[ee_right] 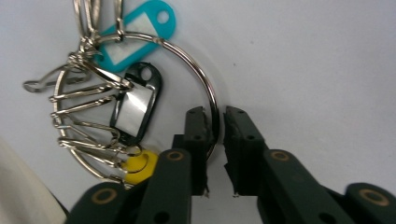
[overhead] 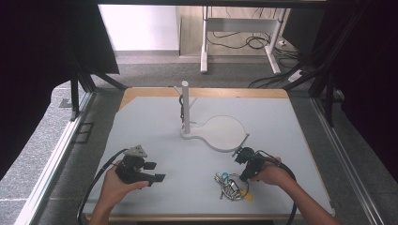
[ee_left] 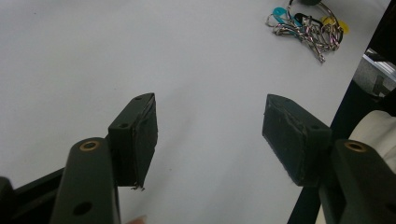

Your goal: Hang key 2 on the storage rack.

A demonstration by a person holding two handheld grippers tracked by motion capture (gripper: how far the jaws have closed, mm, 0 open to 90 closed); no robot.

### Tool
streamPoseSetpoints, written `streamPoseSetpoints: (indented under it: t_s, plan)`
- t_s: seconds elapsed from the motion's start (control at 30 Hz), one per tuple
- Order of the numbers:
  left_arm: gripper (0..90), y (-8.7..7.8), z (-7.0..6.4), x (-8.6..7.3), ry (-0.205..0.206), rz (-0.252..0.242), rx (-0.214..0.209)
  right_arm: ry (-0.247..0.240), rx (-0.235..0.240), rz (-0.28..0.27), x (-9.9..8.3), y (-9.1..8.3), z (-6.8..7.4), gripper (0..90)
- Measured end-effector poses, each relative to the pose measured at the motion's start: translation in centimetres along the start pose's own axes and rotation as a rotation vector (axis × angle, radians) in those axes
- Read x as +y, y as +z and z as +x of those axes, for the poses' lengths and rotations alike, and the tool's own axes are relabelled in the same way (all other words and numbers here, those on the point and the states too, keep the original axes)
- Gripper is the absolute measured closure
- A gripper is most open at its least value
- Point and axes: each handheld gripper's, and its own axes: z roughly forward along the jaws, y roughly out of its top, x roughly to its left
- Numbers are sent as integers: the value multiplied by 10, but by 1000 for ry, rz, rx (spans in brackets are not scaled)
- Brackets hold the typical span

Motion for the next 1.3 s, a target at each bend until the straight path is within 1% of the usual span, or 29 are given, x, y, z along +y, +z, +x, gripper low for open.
streamPoseSetpoints:
  t_s: [0.03,0.07,0.17,0.2,0.3,0.4,0.47,0.63,0.83,1.0,1.2,1.3]
  plan:
    - [360,0,0,0,0,-2,1,0,0,2,0,0,-1,845]
    - [360,0,0,0,0,-3,0,16,2,7,1,0,-1,851]
    - [360,-1,0,-1,-1,-4,2,26,44,13,1,-1,-3,860]
    - [360,-1,0,-1,4,2,4,32,64,8,0,-2,-4,863]
    - [360,-1,1,-1,-1,1,4,43,98,-7,-3,-9,-8,865]
    - [360,-1,2,-2,-11,-3,-1,53,122,-18,-8,-19,-10,866]
    - [360,-1,4,-3,-15,0,1,56,147,-28,-13,-27,-11,867]
    - [360,-3,3,-4,-25,-12,1,41,201,-47,-21,-40,-8,867]
    - [359,-3,4,-4,-21,-6,2,41,264,-77,-28,-48,-6,866]
    - [359,-2,3,-4,-24,-6,2,40,293,-81,-33,-50,-3,867]
    - [359,-1,3,-4,-24,-8,-1,34,300,-97,-34,-52,-3,876]
    - [359,-2,3,-4,-24,-9,-1,35,319,-106,-34,-55,-5,879]
